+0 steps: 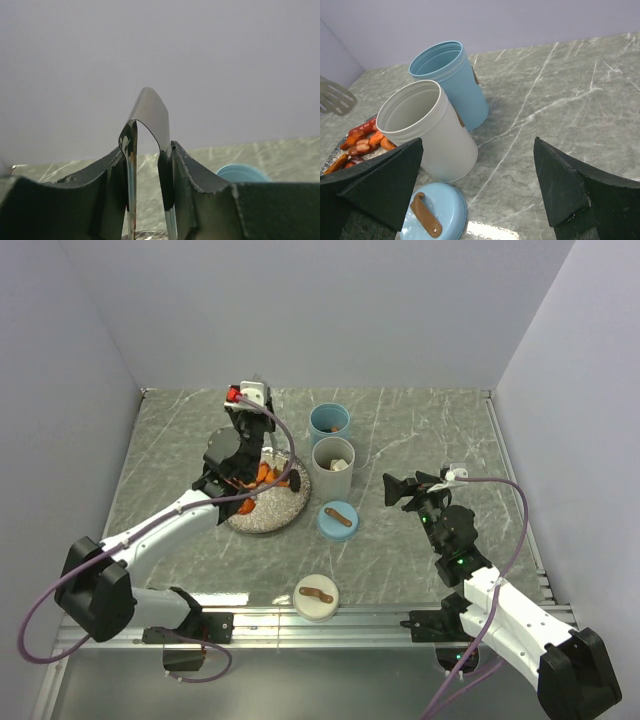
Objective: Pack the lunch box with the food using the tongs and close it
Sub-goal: Pick up the food using the clamp
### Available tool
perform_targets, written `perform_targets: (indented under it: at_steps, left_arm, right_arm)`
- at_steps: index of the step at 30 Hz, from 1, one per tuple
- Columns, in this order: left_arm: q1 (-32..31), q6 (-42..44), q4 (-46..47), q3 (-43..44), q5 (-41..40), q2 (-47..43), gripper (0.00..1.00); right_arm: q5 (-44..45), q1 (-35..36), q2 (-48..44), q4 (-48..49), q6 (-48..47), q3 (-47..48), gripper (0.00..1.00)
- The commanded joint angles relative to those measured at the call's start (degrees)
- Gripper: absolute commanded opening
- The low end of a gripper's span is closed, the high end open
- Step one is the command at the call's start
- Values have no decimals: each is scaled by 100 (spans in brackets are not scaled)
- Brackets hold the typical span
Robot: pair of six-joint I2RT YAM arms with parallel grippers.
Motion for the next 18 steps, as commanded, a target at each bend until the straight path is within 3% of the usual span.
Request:
perform_targets:
  at_steps: [1, 7, 18]
  left_arm:
    - [428, -121, 83, -215, 448, 154, 42]
    - [772, -244, 312, -331, 932, 699, 43]
    - [1036, -438, 699, -506, 1117, 1323, 42]
  right_arm:
    - [-5, -36, 6, 207, -28, 118, 98]
    - [-5, -36, 33, 207, -28, 127, 98]
    - [-5, -36, 59, 215, -28, 135, 98]
